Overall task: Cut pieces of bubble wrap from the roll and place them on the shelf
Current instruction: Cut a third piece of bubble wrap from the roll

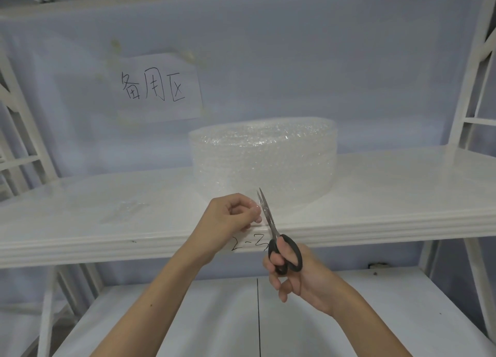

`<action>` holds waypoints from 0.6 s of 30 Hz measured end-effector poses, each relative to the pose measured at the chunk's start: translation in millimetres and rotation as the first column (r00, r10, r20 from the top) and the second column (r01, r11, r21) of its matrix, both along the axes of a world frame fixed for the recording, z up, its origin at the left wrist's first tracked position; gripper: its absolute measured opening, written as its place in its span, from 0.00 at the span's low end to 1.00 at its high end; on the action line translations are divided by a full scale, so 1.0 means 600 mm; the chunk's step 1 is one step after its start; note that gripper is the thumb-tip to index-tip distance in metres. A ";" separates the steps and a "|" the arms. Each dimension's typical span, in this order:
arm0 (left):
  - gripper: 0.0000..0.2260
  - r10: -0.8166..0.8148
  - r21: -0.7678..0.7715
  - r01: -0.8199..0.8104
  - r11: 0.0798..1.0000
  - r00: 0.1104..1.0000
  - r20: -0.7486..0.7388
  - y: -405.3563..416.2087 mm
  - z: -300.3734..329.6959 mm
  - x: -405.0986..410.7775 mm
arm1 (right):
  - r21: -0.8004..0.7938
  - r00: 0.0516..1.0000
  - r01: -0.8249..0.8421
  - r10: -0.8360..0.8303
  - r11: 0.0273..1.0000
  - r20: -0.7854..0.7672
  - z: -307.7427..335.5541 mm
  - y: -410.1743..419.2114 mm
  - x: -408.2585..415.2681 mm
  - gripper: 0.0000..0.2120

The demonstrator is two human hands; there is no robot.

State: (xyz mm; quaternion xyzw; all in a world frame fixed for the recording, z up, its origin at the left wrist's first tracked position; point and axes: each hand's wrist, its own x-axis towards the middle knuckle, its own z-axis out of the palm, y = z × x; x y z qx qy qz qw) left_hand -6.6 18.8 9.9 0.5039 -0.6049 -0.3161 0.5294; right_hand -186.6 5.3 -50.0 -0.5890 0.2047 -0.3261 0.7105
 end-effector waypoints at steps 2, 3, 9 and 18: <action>0.03 -0.005 0.001 0.005 1.000 1.000 0.012 0.000 0.000 0.001 | -0.014 1.000 0.010 -0.010 1.000 -0.011 0.002 0.001 -0.001 0.20; 0.03 -0.011 -0.001 0.011 1.000 1.000 0.018 0.000 0.000 0.001 | -0.013 1.000 0.009 -0.009 1.000 -0.016 0.003 0.001 -0.002 0.20; 0.03 -0.051 0.006 0.051 0.999 0.996 0.069 0.002 0.001 0.004 | -0.017 0.999 -0.027 0.026 0.999 -0.036 0.014 -0.004 -0.006 0.22; 0.04 -0.070 0.016 0.069 0.998 0.996 0.062 0.006 0.005 0.003 | -0.061 0.998 0.052 -0.055 0.997 -0.038 0.016 -0.003 0.006 0.20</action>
